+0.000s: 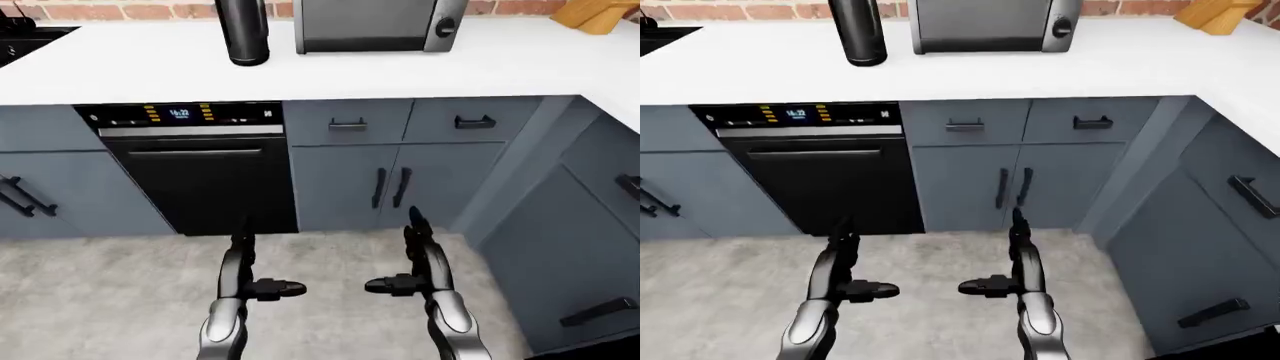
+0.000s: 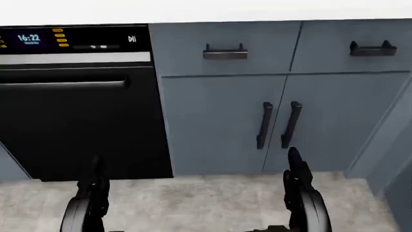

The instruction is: Press down the lever to turn on the electric kettle.

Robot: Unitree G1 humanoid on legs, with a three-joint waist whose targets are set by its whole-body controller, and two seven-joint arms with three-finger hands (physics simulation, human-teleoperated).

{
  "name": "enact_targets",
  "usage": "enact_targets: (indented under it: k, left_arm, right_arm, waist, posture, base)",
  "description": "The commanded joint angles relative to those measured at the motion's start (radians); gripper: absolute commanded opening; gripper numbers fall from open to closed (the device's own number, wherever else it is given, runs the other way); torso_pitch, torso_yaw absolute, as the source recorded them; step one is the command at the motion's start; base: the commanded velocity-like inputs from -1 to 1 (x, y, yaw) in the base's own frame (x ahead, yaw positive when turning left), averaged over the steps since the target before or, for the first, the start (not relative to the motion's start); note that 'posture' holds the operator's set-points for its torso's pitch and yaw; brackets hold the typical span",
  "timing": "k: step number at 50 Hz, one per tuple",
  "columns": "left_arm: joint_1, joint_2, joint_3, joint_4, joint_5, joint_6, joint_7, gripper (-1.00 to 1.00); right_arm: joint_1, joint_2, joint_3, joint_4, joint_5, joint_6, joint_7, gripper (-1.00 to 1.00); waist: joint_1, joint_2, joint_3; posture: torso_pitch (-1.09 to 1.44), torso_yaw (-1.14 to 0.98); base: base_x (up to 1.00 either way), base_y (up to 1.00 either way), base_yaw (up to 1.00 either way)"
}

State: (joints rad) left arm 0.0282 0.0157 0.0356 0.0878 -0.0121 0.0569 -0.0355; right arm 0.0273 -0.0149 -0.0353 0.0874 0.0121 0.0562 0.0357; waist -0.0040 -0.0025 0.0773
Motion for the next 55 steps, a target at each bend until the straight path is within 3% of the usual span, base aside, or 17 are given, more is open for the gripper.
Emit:
enact_targets:
  k: [1, 3, 4, 5, 7, 8, 23, 34, 55]
  left_arm:
    - [-0.032, 0.005, 0.003, -0.095, -0.003, -0.048, 0.000, 1.00]
    - [-0.031, 0.006, 0.004, -0.107, -0.002, -0.039, 0.001, 1.00]
    - [-0.030, 0.006, 0.005, -0.111, -0.002, -0.038, 0.000, 1.00]
    - [-0.029, 0.006, 0.005, -0.116, -0.002, -0.035, 0.000, 1.00]
    - [-0.026, 0.006, 0.004, -0.131, 0.000, -0.025, 0.000, 1.00]
    - [-0.025, 0.006, 0.005, -0.140, 0.000, -0.019, 0.000, 1.00]
    - [-0.049, 0.018, 0.020, -0.306, 0.035, 0.121, 0.009, 1.00]
    - [-0.104, 0.036, 0.046, -0.480, 0.057, 0.289, 0.001, 1.00]
    - [-0.107, 0.043, 0.067, -0.555, 0.077, 0.316, -0.002, 1.00]
  right_arm:
    - [-0.024, -0.002, 0.000, -0.103, -0.001, -0.048, -0.007, 1.00]
    - [-0.018, -0.001, 0.003, -0.127, -0.002, -0.037, -0.006, 1.00]
    - [-0.018, -0.001, 0.005, -0.130, -0.004, -0.035, -0.006, 1.00]
    - [-0.020, -0.001, 0.003, -0.122, -0.002, -0.043, -0.005, 1.00]
    - [-0.017, -0.002, 0.000, -0.134, 0.001, -0.040, -0.005, 1.00]
    - [-0.016, -0.002, -0.002, -0.141, 0.005, -0.037, -0.004, 1.00]
    - [-0.019, -0.011, -0.026, -0.320, 0.034, 0.050, 0.011, 1.00]
    - [-0.021, -0.013, -0.027, -0.494, -0.002, 0.167, -0.009, 1.00]
    - [-0.033, -0.014, -0.029, -0.630, -0.059, 0.263, -0.008, 1.00]
  waist:
    - [-0.002, -0.008, -0.001]
    - [0.007, -0.001, -0.062]
    - [0.007, -0.002, -0.052]
    - [0.006, -0.006, -0.016]
    - [0.006, -0.007, -0.069]
    - [0.007, -0.007, -0.075]
    - [0.008, -0.003, -0.091]
    - [0.007, -0.003, -0.086]
    - [0.008, -0.002, -0.077]
  posture:
    - [0.00, 0.00]
    - [0.00, 0.00]
    - [0.00, 0.00]
    - [0.00, 0.00]
    - [0.00, 0.00]
    - [0.00, 0.00]
    - [0.00, 0.00]
    - [0.00, 0.00]
    - [0.00, 0.00]
  base:
    - [0.00, 0.00, 0.00]
    - [0.00, 0.00, 0.00]
    - [0.00, 0.00, 0.00]
    - [0.00, 0.00, 0.00]
    - [0.00, 0.00, 0.00]
    - [0.00, 0.00, 0.00]
    - [0.00, 0.00, 0.00]
    - [0.00, 0.00, 0.00]
    - [0.00, 0.00, 0.00]
